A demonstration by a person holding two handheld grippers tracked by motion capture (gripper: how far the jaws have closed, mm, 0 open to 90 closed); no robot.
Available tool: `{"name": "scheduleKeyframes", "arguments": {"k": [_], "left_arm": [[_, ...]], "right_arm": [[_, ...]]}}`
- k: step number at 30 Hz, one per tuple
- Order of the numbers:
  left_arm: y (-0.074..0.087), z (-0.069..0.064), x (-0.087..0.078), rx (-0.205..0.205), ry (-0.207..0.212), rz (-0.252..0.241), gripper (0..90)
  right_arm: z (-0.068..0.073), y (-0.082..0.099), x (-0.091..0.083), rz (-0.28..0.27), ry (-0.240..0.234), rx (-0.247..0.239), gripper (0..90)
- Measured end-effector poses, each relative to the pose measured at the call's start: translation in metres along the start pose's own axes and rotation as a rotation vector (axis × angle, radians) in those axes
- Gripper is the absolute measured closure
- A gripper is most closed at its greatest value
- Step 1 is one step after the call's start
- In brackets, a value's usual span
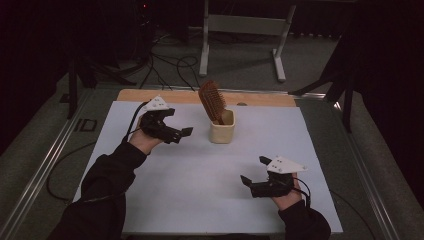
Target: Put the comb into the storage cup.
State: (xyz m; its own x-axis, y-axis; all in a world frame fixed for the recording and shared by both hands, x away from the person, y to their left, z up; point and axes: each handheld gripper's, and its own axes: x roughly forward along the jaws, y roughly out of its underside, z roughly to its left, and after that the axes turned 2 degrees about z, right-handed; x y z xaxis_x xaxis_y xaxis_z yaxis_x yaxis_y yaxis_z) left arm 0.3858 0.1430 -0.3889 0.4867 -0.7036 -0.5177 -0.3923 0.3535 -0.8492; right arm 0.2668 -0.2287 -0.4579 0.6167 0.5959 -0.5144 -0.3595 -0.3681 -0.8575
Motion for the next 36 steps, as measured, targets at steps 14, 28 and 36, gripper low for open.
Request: {"name": "scheduleKeyframes", "arguments": {"k": [14, 28, 36], "left_arm": [[0.029, -0.008, -0.024, 0.048, -0.018, 0.026, 0.0], [0.067, -0.008, -0.046, 0.015, -0.038, 0.044, 0.0], [0.086, -0.006, -0.055, 0.003, -0.052, 0.052, 0.0]], "right_arm": [[0.001, 0.001, 0.002, 0.003, 0.007, -0.016, 8.2], [0.003, 0.001, 0.002, -0.001, 0.002, -0.024, 8.2], [0.003, 0.001, 0.003, 0.002, -0.001, -0.027, 8.2]]}}
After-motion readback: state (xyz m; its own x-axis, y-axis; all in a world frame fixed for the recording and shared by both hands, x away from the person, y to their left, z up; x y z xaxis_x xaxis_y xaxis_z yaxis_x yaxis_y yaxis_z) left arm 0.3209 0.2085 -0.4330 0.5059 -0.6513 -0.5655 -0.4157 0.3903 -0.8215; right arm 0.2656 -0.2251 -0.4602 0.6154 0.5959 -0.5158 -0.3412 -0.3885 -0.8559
